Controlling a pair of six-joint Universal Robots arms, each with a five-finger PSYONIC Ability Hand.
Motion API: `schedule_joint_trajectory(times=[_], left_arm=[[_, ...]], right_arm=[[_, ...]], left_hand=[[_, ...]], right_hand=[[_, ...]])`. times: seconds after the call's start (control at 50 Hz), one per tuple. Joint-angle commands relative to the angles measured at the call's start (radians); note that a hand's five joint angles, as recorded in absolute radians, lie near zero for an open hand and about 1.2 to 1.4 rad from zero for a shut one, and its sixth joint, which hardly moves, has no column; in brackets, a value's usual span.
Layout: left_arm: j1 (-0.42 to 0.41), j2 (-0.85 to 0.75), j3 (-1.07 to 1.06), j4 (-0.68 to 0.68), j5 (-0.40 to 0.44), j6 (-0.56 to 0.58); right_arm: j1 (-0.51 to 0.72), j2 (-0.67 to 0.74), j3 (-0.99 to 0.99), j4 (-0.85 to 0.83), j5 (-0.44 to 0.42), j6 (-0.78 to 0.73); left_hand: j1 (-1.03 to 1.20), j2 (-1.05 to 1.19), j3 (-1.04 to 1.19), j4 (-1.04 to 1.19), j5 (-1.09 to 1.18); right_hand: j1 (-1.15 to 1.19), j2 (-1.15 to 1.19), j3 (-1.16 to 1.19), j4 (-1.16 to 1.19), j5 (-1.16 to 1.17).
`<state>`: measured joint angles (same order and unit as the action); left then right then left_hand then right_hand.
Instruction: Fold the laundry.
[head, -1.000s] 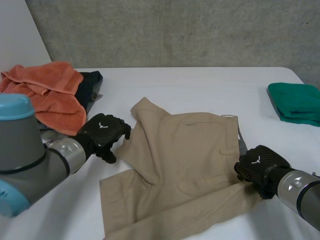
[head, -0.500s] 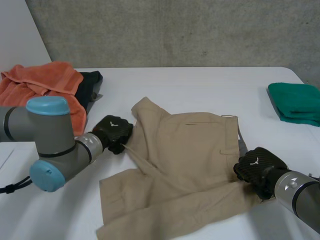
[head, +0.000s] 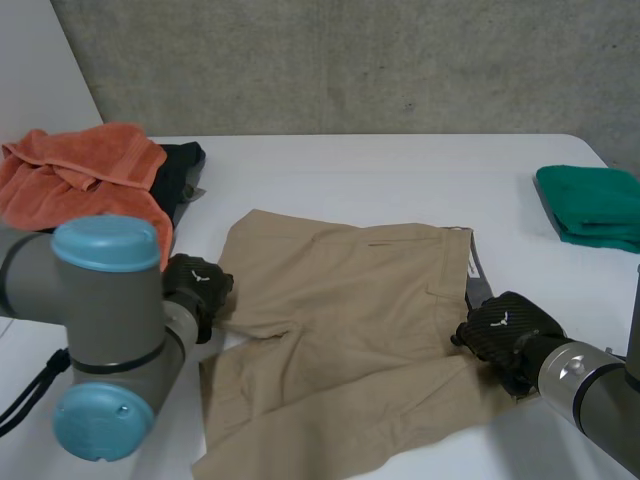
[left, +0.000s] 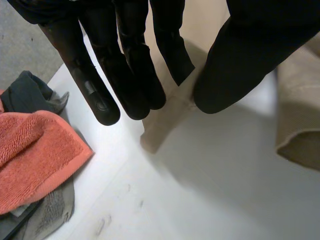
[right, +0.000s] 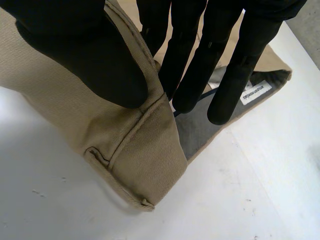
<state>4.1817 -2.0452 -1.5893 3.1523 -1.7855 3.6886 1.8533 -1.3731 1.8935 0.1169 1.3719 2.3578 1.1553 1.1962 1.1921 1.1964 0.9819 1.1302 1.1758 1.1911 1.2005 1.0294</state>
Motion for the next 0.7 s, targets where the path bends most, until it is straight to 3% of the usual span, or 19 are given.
schedule_joint_trajectory(times=[0.02, 0.18, 0.3, 0.48, 0.62, 0.7], left_arm=[[-0.028, -0.01, 0.041, 0.017, -0.057, 0.016], [-0.032, 0.16, -0.035, 0.005, -0.04, -0.012], [-0.118, 0.342, -0.172, -0.142, 0.024, -0.134], [-0.178, 0.393, -0.293, -0.34, 0.161, -0.355], [-0.184, 0.315, -0.322, -0.223, 0.166, -0.386], [-0.184, 0.27, -0.321, -0.161, 0.166, -0.386]], right_arm=[[0.001, 0.003, -0.001, -0.002, -0.002, 0.004], [0.001, 0.002, -0.005, -0.048, -0.005, 0.084], [0.003, 0.002, -0.005, -0.105, 0.001, 0.15], [0.001, 0.003, -0.004, -0.125, 0.006, 0.161], [0.003, 0.003, 0.006, -0.137, 0.009, 0.163], [0.001, 0.003, 0.006, -0.137, 0.009, 0.163]], left_hand=[[-0.93, -0.971, -0.967, -0.971, -0.931], [-0.784, -0.824, -0.82, -0.825, -0.785], [-0.719, -0.76, -0.756, -0.76, -0.72], [-0.666, -0.707, -0.703, -0.707, -0.667], [-0.628, -0.669, -0.665, -0.669, -0.629], [-0.218, -0.259, -0.255, -0.259, -0.219]], right_hand=[[0.266, 0.22, 0.205, 0.196, 0.192], [0.266, 0.22, 0.205, 0.196, 0.192], [0.266, 0.22, 0.205, 0.196, 0.192], [0.266, 0.22, 0.205, 0.196, 0.192], [0.266, 0.22, 0.205, 0.196, 0.192], [0.266, 0.22, 0.205, 0.196, 0.192]])
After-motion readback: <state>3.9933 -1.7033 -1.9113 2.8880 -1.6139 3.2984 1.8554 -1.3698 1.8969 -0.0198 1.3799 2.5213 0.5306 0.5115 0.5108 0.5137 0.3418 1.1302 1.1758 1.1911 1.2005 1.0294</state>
